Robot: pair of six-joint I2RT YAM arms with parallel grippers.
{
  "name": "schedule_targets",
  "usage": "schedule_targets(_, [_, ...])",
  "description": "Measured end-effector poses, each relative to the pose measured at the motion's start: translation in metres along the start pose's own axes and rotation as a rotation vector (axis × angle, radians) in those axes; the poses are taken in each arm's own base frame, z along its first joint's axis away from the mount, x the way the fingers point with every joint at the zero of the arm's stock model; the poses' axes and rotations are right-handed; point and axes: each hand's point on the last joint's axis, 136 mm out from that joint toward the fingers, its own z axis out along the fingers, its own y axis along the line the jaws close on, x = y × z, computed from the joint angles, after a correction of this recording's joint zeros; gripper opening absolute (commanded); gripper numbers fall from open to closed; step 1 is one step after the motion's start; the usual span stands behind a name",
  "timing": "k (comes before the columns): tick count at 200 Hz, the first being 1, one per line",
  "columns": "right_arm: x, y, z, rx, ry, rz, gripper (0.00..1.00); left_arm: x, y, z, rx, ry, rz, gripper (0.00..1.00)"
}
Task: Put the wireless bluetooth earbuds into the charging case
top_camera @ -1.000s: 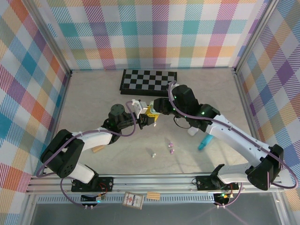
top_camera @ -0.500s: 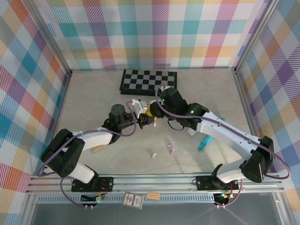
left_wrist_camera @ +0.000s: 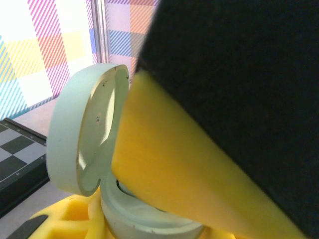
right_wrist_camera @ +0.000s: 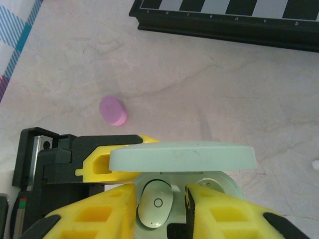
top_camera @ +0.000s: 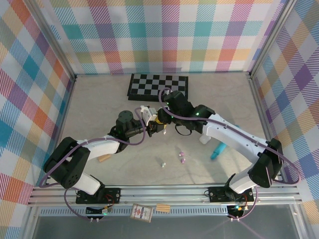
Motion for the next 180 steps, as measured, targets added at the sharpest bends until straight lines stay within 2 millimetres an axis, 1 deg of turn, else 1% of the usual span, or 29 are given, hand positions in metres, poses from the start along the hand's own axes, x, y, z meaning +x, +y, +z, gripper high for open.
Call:
schedule_targets(39, [0.005, -0.002, 0.004, 0.015, 0.029, -0.004, 0.31, 0.005, 0.0, 0.0, 0.001, 0.021, -0.011, 0.29])
schedule_targets(75, [0.007, -0.002, 0.007, 0.025, 0.054, -0.008, 0.22, 0.008, 0.0, 0.0, 0.0, 0.031, -0.017, 0.29])
schedule_targets(96, [0.006, 0.0, 0.008, 0.025, 0.067, -0.008, 0.2, 0.008, 0.001, -0.001, -0.007, 0.036, -0.016, 0.29])
schedule_targets(180, [0.005, 0.0, 0.006, 0.026, 0.064, -0.008, 0.19, 0.01, 0.002, -0.001, -0.014, 0.041, 0.002, 0.29])
